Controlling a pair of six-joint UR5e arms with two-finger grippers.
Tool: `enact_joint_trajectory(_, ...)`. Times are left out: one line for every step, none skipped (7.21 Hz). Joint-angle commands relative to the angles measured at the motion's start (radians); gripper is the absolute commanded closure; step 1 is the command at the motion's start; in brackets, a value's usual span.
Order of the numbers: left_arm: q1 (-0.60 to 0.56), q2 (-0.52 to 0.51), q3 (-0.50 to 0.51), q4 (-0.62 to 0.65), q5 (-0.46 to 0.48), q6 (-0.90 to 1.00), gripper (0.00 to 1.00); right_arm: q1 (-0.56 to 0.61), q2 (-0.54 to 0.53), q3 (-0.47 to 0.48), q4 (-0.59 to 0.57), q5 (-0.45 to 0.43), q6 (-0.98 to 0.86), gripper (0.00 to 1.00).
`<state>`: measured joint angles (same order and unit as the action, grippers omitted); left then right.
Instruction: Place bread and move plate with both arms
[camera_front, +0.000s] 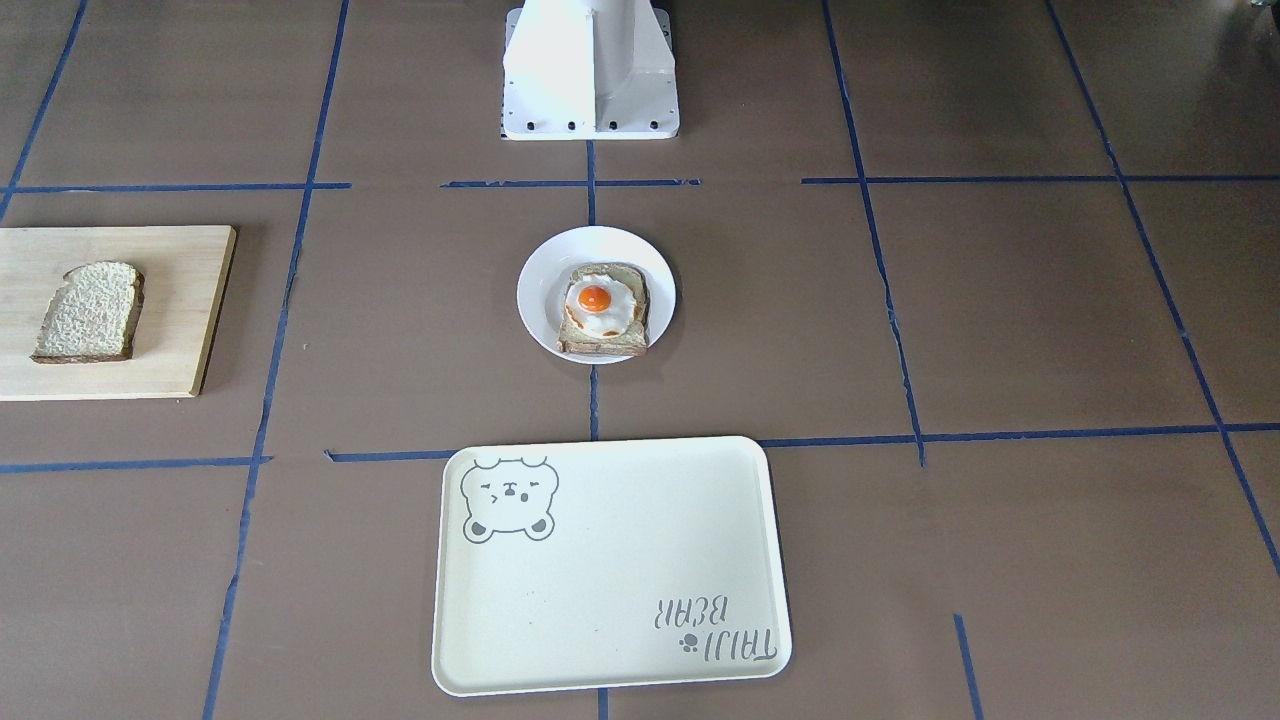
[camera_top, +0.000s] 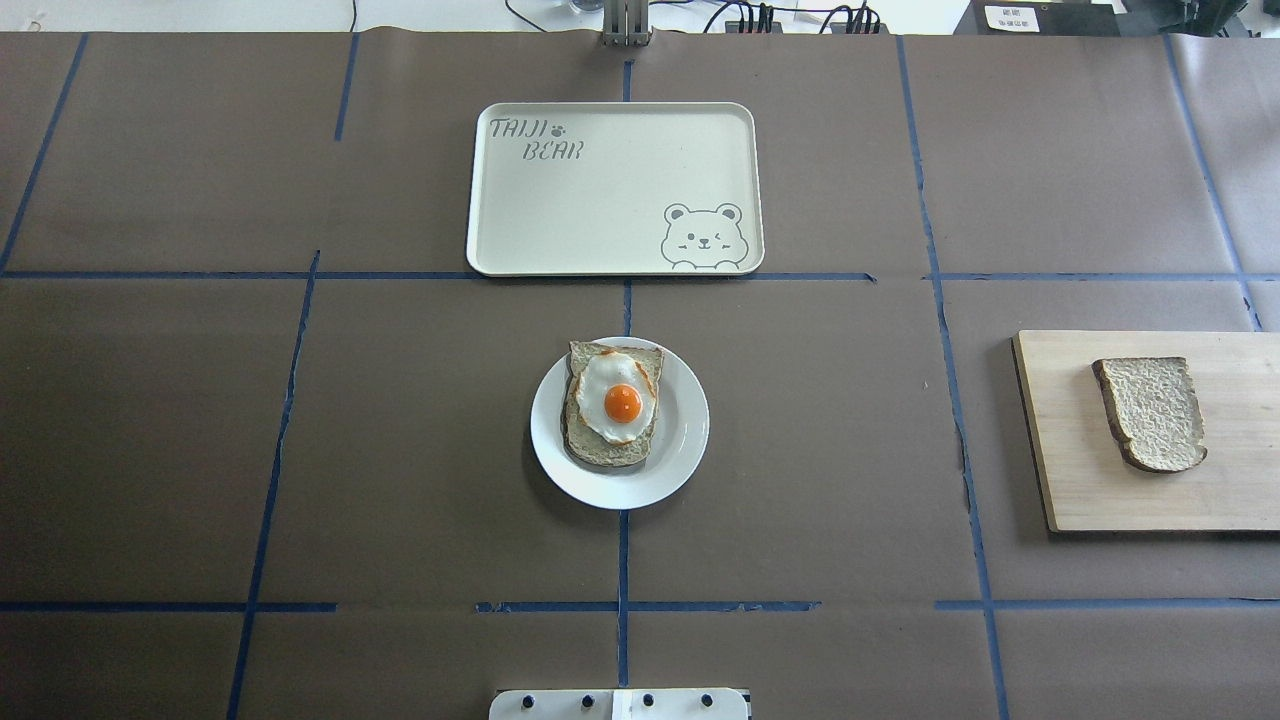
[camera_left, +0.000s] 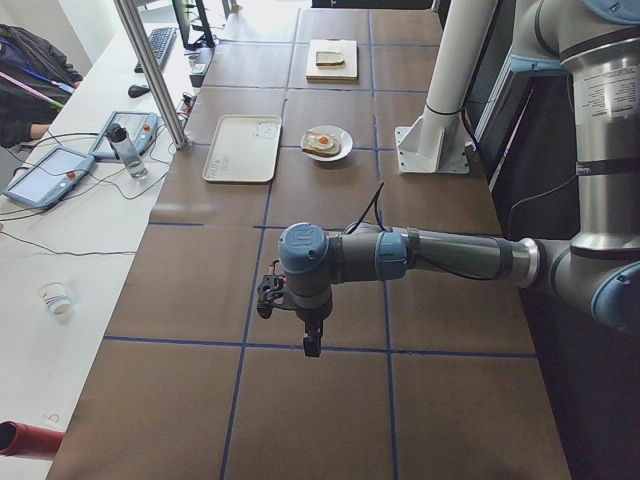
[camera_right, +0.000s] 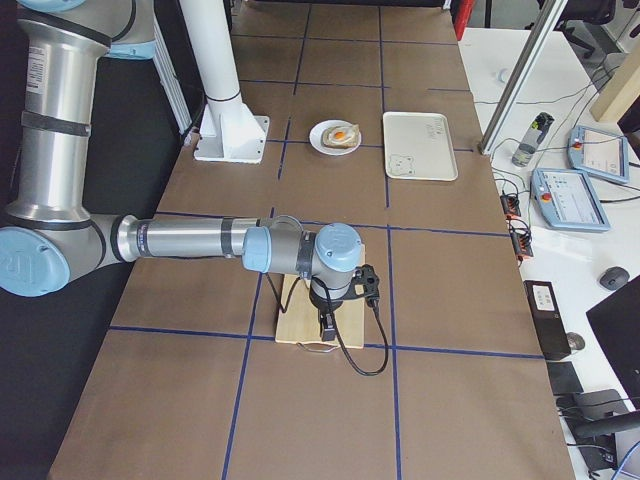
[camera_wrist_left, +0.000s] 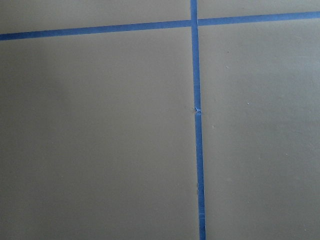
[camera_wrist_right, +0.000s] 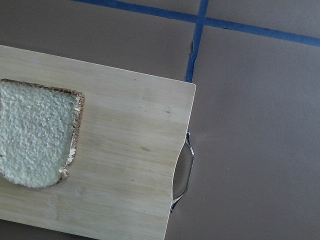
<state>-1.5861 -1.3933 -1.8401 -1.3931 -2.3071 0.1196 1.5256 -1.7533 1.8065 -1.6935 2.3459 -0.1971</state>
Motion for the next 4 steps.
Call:
enact_joint_trajectory(0.012, 0.005, 0.007, 0.000, 0.006, 0.023, 0.00, -0.022, 0.014, 0.031, 0.003, 0.000, 0.004, 0.00)
enact_joint_trajectory(0.015, 0.002, 0.016, -0.001, 0.002, 0.023, 0.00, -0.053, 0.014, 0.063, 0.003, -0.004, 0.004, 0.00)
enact_joint_trajectory(0.015, 0.002, 0.016, -0.001, 0.002, 0.023, 0.00, -0.064, 0.006, 0.068, 0.000, 0.009, 0.046, 0.00)
enact_joint_trajectory(0.015, 0.002, 0.015, -0.001, 0.002, 0.023, 0.00, -0.099, 0.002, 0.062, 0.047, 0.030, 0.097, 0.00)
